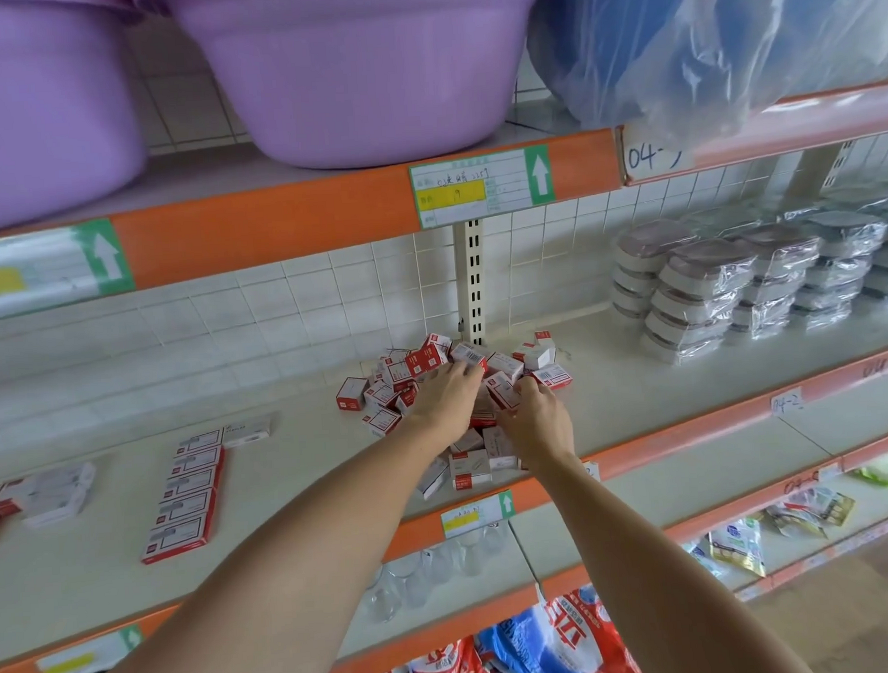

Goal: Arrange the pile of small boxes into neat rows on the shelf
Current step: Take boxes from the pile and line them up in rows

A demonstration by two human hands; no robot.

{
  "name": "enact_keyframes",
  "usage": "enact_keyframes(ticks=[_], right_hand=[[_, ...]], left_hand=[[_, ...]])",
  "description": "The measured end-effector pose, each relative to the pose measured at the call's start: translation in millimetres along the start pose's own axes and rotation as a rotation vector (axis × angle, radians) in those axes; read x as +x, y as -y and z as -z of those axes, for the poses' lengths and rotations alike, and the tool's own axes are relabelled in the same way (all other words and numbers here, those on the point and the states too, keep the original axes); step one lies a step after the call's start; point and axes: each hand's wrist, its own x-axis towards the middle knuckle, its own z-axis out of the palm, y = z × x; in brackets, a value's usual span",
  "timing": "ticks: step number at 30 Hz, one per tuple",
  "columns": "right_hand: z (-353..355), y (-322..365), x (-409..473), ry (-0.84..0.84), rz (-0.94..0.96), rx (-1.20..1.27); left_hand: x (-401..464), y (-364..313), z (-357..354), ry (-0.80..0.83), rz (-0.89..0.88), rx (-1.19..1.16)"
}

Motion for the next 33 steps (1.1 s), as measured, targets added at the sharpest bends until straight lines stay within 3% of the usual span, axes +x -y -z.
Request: enact_keyframes(ticks=[7,14,29,33], right_hand=[[9,11,-2,0.005,0.042,0.071],[12,48,-2,0.004,0.154,0.158],[-50,136,-26,0.232,0.577,0.107],[-71,156,-36,0.302,0.577,0.108]], left_hand=[[-8,12,10,-0.142,-0.034,-0.083],[-29,49,38,-0.199,0.133,-0.23],[-145,147,32,-0.079,0.448,-0.076],[-172,162,27,-0.049,0.534,-0.068]])
